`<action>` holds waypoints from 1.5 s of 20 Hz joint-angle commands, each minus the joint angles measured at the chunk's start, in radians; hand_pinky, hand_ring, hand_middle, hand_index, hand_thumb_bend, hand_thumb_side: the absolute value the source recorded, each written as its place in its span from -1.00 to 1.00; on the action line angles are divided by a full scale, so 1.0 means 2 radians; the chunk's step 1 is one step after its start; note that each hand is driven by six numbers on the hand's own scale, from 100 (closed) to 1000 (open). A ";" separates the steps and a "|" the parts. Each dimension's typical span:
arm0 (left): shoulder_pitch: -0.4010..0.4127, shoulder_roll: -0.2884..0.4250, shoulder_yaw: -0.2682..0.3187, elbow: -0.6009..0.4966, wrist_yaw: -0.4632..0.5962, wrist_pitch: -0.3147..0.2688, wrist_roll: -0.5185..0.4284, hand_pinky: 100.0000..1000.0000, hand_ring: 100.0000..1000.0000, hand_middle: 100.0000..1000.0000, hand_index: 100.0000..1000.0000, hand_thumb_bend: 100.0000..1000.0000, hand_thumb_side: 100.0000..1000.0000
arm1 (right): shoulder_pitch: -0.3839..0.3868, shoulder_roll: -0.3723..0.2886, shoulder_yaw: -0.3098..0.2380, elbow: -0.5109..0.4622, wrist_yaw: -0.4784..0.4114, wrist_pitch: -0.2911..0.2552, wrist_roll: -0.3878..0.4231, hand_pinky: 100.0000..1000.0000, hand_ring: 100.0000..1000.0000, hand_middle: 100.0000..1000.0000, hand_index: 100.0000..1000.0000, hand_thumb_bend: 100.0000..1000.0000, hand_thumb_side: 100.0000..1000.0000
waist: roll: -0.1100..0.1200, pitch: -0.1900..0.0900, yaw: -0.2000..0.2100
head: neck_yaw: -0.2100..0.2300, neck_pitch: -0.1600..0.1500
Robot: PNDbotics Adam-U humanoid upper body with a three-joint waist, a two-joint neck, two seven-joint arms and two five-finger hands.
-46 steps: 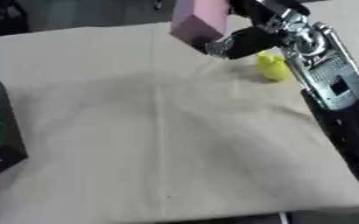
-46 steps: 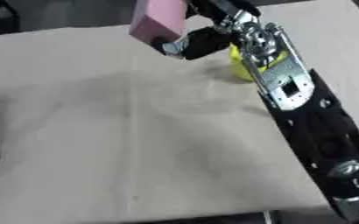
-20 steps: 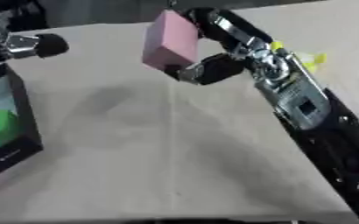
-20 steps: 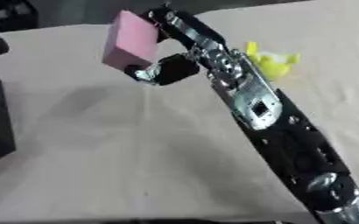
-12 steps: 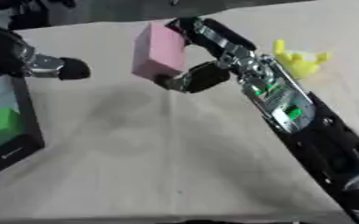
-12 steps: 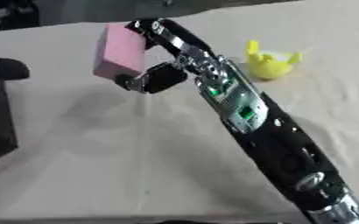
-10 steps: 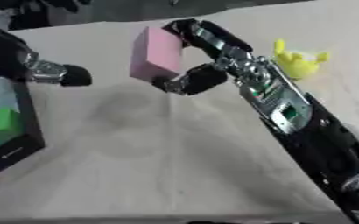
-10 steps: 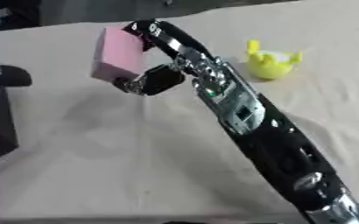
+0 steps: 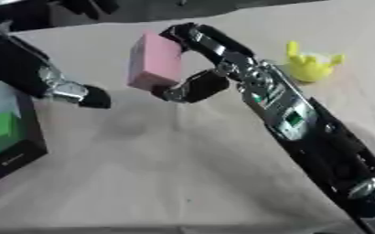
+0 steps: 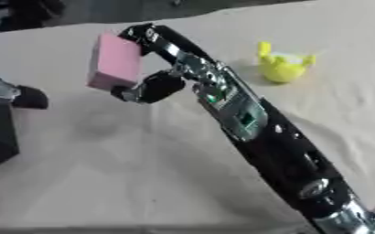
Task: Pick up the objects with one hand, pass them to the other hand, and then place them into the box on the other side of the table.
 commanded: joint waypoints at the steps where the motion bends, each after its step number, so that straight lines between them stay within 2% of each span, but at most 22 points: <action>1: -0.014 0.002 -0.004 -0.002 -0.009 0.009 -0.009 0.73 0.61 0.57 0.73 0.50 -0.25 | -0.011 0.003 0.001 -0.002 0.005 -0.004 0.000 0.55 0.28 -0.14 0.01 -0.29 -1.00 | 0.007 -0.023 0.002 | -0.002 0.002; 11: -0.032 -0.015 -0.030 0.009 -0.042 0.044 -0.024 0.74 0.64 0.59 0.74 0.55 -0.25 | -0.015 0.010 0.012 -0.002 0.030 -0.012 -0.012 0.55 0.28 -0.13 0.01 -0.28 -1.00 | 0.007 -0.024 0.004 | -0.007 0.004; 14: -0.036 -0.017 -0.038 0.015 -0.056 0.052 -0.029 0.75 0.66 0.61 0.78 0.57 -0.24 | -0.013 -0.005 0.015 -0.017 0.030 -0.011 -0.019 0.55 0.29 -0.13 0.00 -0.27 -1.00 | 0.007 -0.024 0.005 | -0.008 0.005; 17: -0.038 -0.019 -0.045 0.022 -0.072 0.060 -0.034 0.73 0.65 0.60 0.76 0.60 -0.25 | -0.011 -0.016 0.017 -0.031 0.032 0.001 -0.033 0.55 0.29 -0.13 0.00 -0.27 -1.00 | 0.006 -0.025 0.005 | -0.010 0.005; 23: -0.037 -0.021 -0.050 0.028 -0.087 0.085 -0.009 0.71 0.61 0.52 0.68 0.62 -0.31 | -0.010 -0.021 0.025 -0.043 0.036 0.034 -0.065 0.54 0.25 -0.13 0.00 -0.27 -1.00 | 0.006 -0.024 0.007 | -0.015 0.004; 30: -0.040 -0.019 -0.056 0.035 -0.097 0.092 0.015 0.67 0.59 0.50 0.66 0.66 -0.36 | -0.014 -0.018 0.035 -0.045 0.029 0.048 -0.073 0.54 0.26 -0.12 0.01 -0.30 -1.00 | 0.005 -0.024 0.008 | -0.020 0.003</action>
